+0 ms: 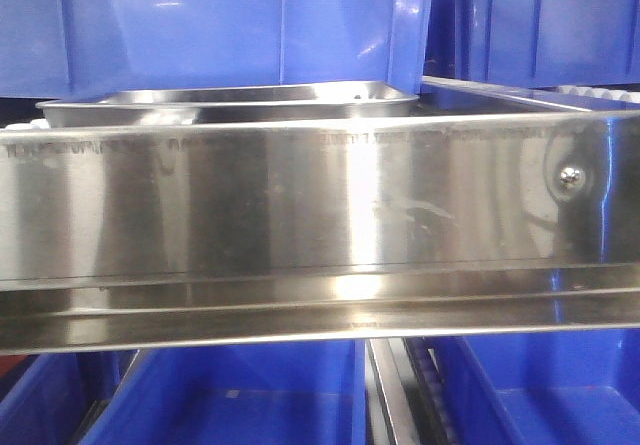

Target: Stack silver trays without gaps

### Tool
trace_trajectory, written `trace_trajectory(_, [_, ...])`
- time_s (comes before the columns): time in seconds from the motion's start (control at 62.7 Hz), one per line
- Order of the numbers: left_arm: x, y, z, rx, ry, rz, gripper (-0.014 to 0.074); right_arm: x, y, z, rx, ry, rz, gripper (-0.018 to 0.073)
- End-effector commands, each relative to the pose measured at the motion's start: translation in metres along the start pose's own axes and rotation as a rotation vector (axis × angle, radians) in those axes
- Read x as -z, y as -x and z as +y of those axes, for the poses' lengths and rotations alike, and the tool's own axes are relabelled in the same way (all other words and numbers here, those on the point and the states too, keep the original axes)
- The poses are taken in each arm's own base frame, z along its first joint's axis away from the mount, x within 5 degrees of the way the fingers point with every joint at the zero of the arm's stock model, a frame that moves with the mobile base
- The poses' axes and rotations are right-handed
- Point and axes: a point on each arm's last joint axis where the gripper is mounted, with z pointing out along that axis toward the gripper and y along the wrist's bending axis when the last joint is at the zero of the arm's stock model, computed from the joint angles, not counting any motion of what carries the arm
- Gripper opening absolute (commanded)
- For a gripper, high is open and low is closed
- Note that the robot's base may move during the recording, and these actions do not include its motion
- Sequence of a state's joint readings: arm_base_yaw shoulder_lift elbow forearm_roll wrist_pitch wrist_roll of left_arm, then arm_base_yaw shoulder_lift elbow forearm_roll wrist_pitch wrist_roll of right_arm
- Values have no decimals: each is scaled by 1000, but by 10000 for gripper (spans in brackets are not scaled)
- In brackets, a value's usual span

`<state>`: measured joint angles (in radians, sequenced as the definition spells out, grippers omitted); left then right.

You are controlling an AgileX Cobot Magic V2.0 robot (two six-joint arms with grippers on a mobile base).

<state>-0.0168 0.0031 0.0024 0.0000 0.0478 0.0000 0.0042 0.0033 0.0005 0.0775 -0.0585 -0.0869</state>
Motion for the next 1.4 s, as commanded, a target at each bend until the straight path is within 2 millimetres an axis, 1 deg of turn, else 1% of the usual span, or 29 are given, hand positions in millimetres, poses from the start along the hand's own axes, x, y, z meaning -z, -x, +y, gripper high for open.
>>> trace_trajectory(0.0, [0,2,0,2,-6,-17,4,0,3,0,5,-7,-29,-71])
trace_trajectory(0.94, [0,3,0,2,-6,-25,4,0,3,-1,5,-8,-36,-71])
trace_trajectory(1.068, [1,8,0,3,-6,-81,4,1,7,-1,5,-11,-79,-71])
trace_trajectory(1.243, [1,12,0,3,-7,-132,4,1,8,-1,5,-13,-93,-71])
trace_trajectory(1.387, [2,20,0,9,-7,-215,4,1,14,-1,5,-18,-157,-71])
